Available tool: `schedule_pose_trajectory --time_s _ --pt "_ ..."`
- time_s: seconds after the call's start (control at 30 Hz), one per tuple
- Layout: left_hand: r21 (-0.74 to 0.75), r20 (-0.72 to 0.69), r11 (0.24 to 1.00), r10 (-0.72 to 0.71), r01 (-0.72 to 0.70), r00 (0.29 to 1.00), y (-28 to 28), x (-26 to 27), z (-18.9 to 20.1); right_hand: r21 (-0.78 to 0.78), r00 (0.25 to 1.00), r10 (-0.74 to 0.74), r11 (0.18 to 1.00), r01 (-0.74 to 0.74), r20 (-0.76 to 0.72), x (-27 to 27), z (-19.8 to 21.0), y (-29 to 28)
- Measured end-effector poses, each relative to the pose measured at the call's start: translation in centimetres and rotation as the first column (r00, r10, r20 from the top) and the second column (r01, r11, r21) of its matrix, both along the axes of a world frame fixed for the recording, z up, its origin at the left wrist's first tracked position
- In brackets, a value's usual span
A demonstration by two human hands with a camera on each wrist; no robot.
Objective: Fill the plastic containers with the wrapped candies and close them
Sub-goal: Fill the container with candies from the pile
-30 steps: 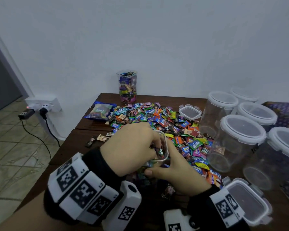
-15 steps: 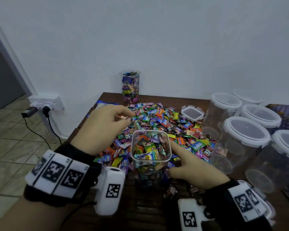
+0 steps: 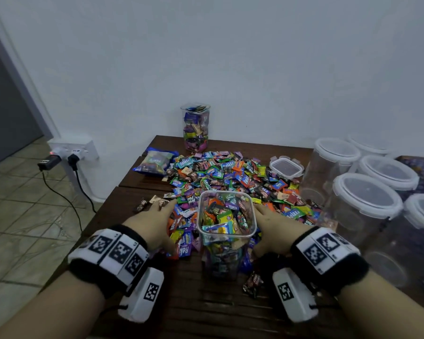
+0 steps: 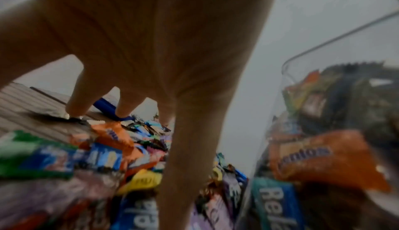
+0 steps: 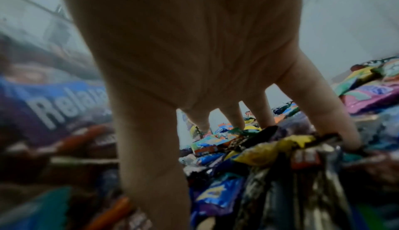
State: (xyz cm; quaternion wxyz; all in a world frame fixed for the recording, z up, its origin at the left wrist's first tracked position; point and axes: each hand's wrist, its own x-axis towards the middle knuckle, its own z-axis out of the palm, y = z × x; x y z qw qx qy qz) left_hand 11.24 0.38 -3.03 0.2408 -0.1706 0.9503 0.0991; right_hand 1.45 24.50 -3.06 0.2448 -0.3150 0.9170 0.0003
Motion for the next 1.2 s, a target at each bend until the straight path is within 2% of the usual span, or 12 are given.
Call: schedule_pose_trajectory --time_s 0.1,0.3,0.43,0.6,0.87,1.2 --pt "-0.03 0.036 0.999 -0.013 0.014 0.999 0.5 -0.9 -0.7 0.082 1.0 0.018 0.997 -0.017 -0.017 -1.0 -0.6 -0.9" --pt "-0.018 -0.01 0.999 -0.039 0.038 0.999 0.6 -2.8 -1.0 0.151 0.998 0.028 0.988 -0.02 -0.055 -2.4 -1.4 -2.2" --pt "-0.056 -0.011 0.984 -0.169 0.169 0.985 0.7 -3.4 -1.4 0.127 0.992 0.051 0.991 -0.037 -0.114 -2.7 -1.5 -2.4" --pt "-0.199 -0.031 0.936 -0.303 0.291 0.952 1.3 -3.6 -1.3 0.083 0.982 0.057 0.996 -0.043 -0.179 -2.6 -1.0 -2.3" --pt "-0.163 -0.168 0.97 -0.21 0.183 0.963 1.5 -3.4 -0.1 0.074 0.974 -0.001 0.997 0.018 -0.226 -2.2 -0.3 -2.1" --pt "-0.007 -0.333 0.999 -0.051 0.051 0.942 0.8 -2.7 0.9 -0.173 0.96 -0.191 0.973 0.156 -0.207 -2.3 1.7 -0.5"
